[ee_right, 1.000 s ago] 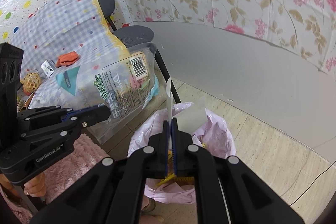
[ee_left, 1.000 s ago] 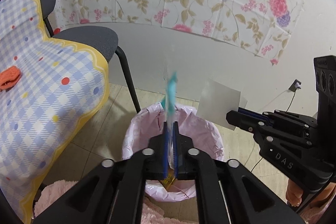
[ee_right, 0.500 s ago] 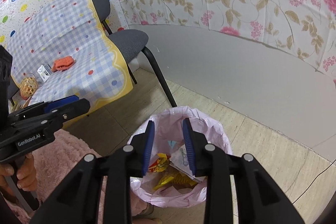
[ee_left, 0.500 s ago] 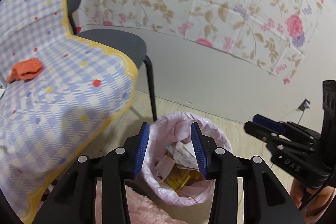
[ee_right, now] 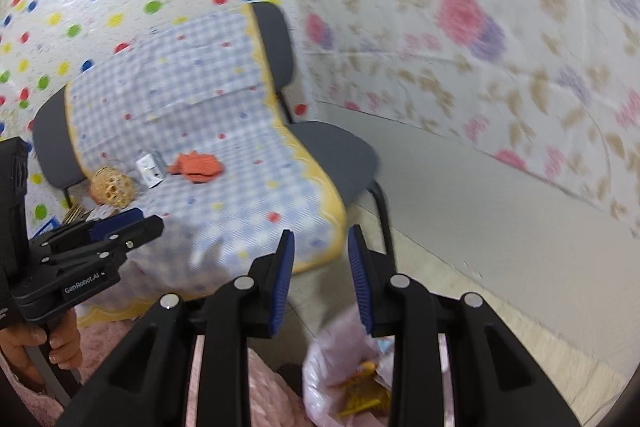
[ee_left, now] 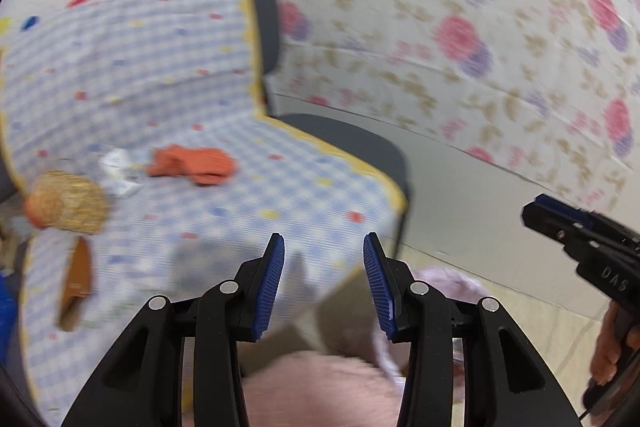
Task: Collect trash
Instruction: 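Move both open tools back over the chair toward the remaining trash, then grasp the brown leather piece with the left tool while the right tool grasps the orange glove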
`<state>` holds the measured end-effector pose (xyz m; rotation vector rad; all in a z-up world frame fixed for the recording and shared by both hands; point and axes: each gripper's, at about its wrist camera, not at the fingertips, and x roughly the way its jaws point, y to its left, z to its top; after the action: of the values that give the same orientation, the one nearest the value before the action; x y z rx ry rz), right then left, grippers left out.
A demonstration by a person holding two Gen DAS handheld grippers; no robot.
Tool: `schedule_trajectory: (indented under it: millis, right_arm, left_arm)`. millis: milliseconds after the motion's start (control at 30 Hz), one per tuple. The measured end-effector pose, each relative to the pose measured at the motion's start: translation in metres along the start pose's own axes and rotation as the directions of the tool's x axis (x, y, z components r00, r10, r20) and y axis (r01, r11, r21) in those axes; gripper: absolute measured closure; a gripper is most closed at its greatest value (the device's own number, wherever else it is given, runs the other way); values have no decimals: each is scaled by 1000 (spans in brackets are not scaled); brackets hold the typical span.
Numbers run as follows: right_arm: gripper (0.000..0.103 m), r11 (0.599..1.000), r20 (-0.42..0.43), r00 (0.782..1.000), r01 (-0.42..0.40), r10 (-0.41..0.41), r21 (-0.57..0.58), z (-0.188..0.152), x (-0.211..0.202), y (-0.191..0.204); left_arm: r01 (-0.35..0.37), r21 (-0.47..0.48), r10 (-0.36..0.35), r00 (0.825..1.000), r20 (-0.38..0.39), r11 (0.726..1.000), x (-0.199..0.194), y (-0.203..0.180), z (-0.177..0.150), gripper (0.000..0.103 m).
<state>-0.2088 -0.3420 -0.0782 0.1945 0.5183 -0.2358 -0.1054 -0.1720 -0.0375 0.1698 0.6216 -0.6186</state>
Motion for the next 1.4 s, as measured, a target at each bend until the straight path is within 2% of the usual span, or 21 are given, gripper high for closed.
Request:
schedule_trajectory:
  millis: [133,267,400,567,633,800,967,1100,1167,1300,1400]
  right_arm:
    - [75,997,-30,998,-50,49,-51,15,21,28]
    - [72,990,-56,994,-103,98,-94,23,42,56]
    - [72,983,-75,988,-146,138,-115,30,63,79]
    - [72,971,-84,979,-197,187,-135,43,85,104]
    - [71,965,-82,976,-213,202,-154,50,94,118]
    - [55,953,-82,970,-240,229,-186,60,116,143]
    - [54,947,-96,965,-260,246,-188,63,134,157]
    - [54,945,-99,964,-262,247,-197,62,137,159]
    - [54,947,-99,965,-257,241,-195,62,138,158]
    - [54,950,-104,966,-251,235,-184,60,138,154]
    - [54,950,-106,966,-253,237,-185,59,137,153]
  left_arm:
    - [-136,-37,136,991,4,990,-10,39,2,54]
    - [-219,-104,218,976,-20,970,-16,81,-3,54]
    - [-291,-168,285,957,-56,942,-19,123,-11,54]
    - [-338,-228,327,941,-83,913,-22,159,-19,54]
    - [-356,-254,341,934,-102,899,-22,174,-24,49]
    - [-361,-311,321,931,-173,879,-10,200,-37,46]
    - [-364,-349,297,927,-231,864,14,218,-44,46]
    - [-342,-380,255,931,-261,859,36,229,-47,50]
    - [-323,-407,230,938,-261,854,43,232,-49,55]
    - [-315,-432,232,944,-235,845,46,233,-49,56]
    - [-311,-444,240,948,-210,841,37,232,-48,69]
